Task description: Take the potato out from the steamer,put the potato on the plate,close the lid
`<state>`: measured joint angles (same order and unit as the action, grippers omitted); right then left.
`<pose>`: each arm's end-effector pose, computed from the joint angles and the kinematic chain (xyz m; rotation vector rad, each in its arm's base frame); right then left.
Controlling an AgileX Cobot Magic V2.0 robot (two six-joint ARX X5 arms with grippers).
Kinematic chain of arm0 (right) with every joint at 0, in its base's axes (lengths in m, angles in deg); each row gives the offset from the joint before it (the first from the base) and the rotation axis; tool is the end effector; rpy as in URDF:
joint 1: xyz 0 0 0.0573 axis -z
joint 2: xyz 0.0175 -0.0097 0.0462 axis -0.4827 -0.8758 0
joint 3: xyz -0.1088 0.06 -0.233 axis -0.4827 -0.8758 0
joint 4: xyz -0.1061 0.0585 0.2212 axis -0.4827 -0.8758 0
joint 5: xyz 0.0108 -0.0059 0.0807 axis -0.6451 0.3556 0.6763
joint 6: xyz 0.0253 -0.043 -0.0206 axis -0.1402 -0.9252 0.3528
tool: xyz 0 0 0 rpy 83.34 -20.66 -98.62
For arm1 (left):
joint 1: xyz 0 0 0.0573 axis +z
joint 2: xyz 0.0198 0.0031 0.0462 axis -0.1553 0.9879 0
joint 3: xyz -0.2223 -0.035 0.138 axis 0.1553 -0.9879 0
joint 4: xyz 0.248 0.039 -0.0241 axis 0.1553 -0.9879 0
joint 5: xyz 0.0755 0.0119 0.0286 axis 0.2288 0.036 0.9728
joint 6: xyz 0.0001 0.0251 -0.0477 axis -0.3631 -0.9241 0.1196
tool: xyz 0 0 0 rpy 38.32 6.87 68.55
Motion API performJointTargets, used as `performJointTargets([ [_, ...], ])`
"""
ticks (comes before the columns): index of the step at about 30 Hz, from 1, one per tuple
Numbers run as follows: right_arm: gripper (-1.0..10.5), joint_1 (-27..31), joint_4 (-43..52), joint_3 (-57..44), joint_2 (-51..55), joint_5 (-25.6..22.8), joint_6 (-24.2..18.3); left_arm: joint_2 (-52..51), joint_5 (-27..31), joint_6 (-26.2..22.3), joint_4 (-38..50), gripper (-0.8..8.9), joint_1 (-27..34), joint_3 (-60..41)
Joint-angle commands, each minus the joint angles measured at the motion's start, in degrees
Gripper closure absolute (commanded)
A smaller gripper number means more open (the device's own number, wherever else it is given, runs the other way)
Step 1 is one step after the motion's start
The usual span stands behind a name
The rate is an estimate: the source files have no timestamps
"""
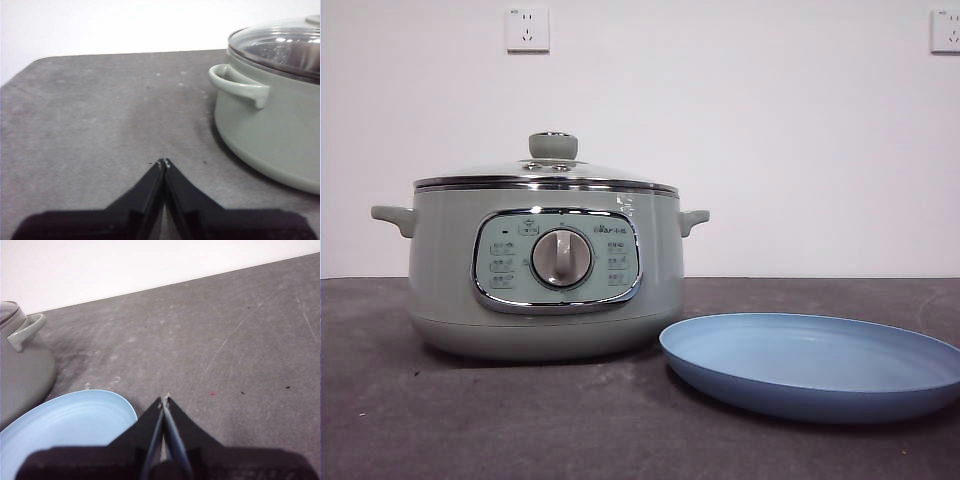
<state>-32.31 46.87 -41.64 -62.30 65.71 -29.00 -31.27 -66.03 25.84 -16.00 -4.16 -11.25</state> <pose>0.0948 0.0079 0.1533 0.1859 0.1801 0.1193 0.0953 0.0043 0.1523 -0.0003 0.1624 -0.0420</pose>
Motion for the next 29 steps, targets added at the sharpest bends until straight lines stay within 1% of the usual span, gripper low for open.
performJointTargets([
  [1,9.5,0.0,0.3,-0.9,0.0,0.1,2.3,-0.2,-2.8,6.3,0.2,8.17,0.2,-0.9],
  [4,9.5,0.0,0.3,-0.9,0.0,0.0,7.3,-0.2,-6.1,11.6,0.3,8.17,0.2,-0.8],
  [5,9.5,0.0,0.3,-0.9,0.0,0.0,8.3,-0.2,-7.2,12.9,0.3,8.17,0.2,-0.8],
  [7,9.5,0.0,0.3,-0.9,0.0,0.2,8.6,-0.2,-9.2,15.0,0.3,8.17,0.2,-0.8],
  [9,9.5,-0.1,0.3,-0.6,0.0,0.4,10.6,-0.2,-11.7,17.1,0.6,8.18,0.2,-0.7],
  [11,9.6,0.0,0.3,0.2,0.0,2.5,13.1,-0.2,-14.3,20.5,0.7,8.21,0.2,-0.4],
  [13,9.6,-0.1,0.3,1.5,0.0,3.9,14.4,-0.2,-16.2,23.8,0.5,8.22,0.2,0.4],
  [14,9.6,-0.1,0.3,2.3,0.0,4.8,14.7,-0.2,-17.2,25.4,0.3,8.22,0.2,1.0],
  [16,9.6,-0.1,0.1,4.0,-0.2,6.1,15.0,-0.2,-18.6,26.8,-0.2,8.22,0.2,2.3],
  [19,9.6,-0.1,-1.0,7.5,-1.2,7.5,15.0,0.0,-19.2,28.1,-2.0,8.21,0.2,5.6],
  [23,9.6,-0.1,-4.0,13.5,-4.2,8.7,14.9,1.0,-20.8,28.0,-5.4,8.21,0.2,11.5],
  [27,9.6,-0.1,-6.9,20.0,-9.4,12.9,13.1,3.9,-23.5,27.7,-8.1,8.21,0.2,17.5],
  [29,9.6,-0.1,-9.5,24.0,-13.0,16.3,10.9,6.5,-25.2,27.1,-9.9,8.21,0.2,20.9],
])
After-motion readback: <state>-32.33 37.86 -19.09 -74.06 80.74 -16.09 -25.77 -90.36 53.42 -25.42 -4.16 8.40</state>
